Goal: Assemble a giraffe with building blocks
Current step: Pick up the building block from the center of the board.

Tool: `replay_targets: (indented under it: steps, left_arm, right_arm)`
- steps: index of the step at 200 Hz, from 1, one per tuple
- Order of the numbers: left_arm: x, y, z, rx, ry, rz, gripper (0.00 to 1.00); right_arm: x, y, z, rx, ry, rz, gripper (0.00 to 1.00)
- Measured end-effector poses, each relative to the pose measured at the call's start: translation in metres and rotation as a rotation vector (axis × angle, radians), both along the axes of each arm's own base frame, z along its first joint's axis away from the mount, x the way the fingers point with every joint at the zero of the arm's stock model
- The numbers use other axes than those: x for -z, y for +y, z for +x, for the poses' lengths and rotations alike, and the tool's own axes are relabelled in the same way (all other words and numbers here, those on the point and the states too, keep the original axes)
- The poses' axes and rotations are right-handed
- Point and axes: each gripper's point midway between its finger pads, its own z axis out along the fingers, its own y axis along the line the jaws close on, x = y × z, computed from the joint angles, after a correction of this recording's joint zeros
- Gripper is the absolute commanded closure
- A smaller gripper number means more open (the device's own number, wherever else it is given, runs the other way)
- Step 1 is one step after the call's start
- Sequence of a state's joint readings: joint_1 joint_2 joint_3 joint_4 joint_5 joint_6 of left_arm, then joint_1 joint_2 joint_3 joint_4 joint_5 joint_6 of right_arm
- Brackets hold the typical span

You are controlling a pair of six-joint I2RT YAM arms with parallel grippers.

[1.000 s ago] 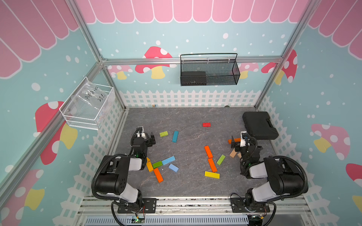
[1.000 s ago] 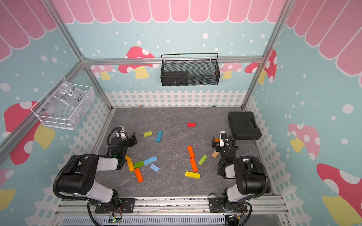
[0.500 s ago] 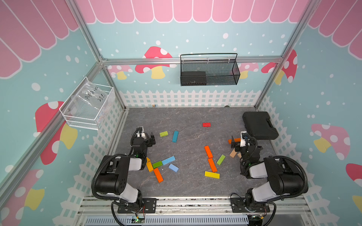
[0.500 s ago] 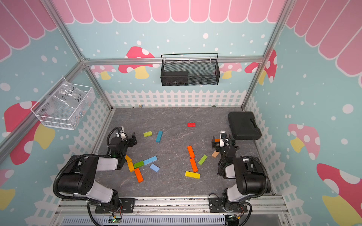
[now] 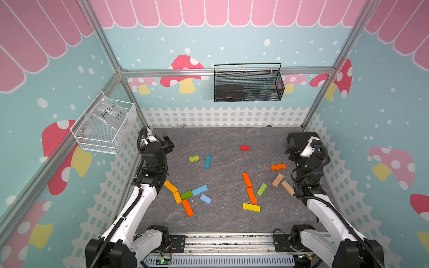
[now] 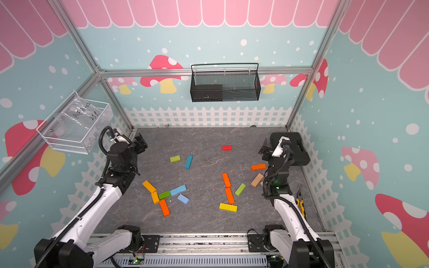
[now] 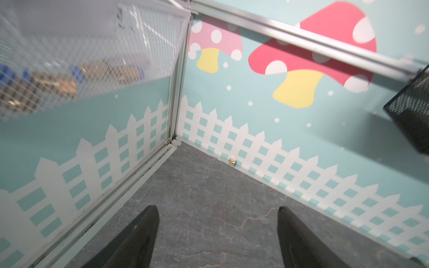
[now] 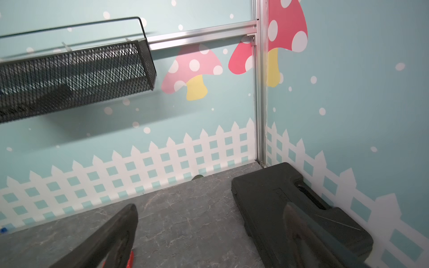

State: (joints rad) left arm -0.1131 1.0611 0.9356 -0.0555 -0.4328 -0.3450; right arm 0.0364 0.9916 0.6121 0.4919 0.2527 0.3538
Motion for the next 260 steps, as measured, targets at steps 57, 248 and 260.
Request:
replay_targets:
  steps: [57,248,260]
  left_arm:
    - [0.06,-0.039,-0.01,0.184,0.422,-0.137,0.26]
    - [0.23,-0.125,0.026,0.251,1.031,-0.383,0.06]
    - [0.233,-0.125,0.033,0.245,1.042,-0.37,0.05]
  right_arm:
    - [0.046,0.06,0.027,-0.243,0.366,0.102,0.1]
    - [0.168,0.213,0.005,-0.585,0.843,0.006,0.07]
    - [0.166,0.213,0.01,-0.58,0.839,0.0,0.07]
